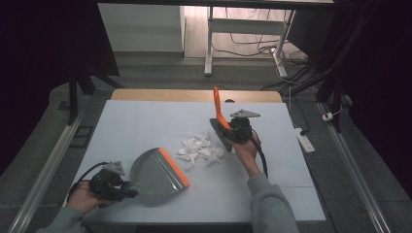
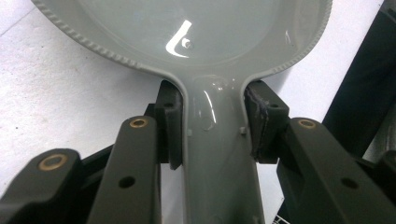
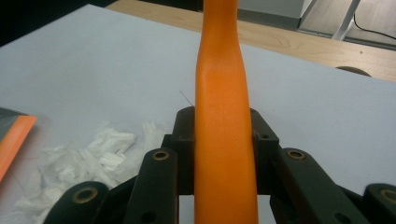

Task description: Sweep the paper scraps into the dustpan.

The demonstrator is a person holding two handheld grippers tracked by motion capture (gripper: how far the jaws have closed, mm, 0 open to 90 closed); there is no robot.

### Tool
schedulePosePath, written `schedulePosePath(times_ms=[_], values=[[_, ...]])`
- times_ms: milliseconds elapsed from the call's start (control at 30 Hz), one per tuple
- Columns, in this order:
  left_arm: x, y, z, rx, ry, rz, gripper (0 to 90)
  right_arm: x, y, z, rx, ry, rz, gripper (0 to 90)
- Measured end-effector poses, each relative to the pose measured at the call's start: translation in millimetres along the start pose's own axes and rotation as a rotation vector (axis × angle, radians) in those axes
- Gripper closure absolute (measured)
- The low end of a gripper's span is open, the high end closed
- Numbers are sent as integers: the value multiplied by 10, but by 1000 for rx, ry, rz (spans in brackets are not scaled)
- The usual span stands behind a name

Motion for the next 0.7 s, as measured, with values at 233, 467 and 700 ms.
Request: schedulePosePath(times_ms=[233, 467, 700], values=[[7, 56, -23, 8, -6, 5, 612, 11, 114, 17, 30, -13, 9, 702], [1, 88, -43, 7, -1, 20, 612, 36, 209, -6, 59, -21, 14, 702], [2, 129, -78, 3, -4, 30, 612, 104, 303, -14, 96, -33, 13, 702]])
Point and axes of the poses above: each handheld gripper's, and its own axes: y roughly forward along the jaws, z roughly out of its underside, x roughly to its left, the point moved 8 cm from there along y, roughly forward along the jaws
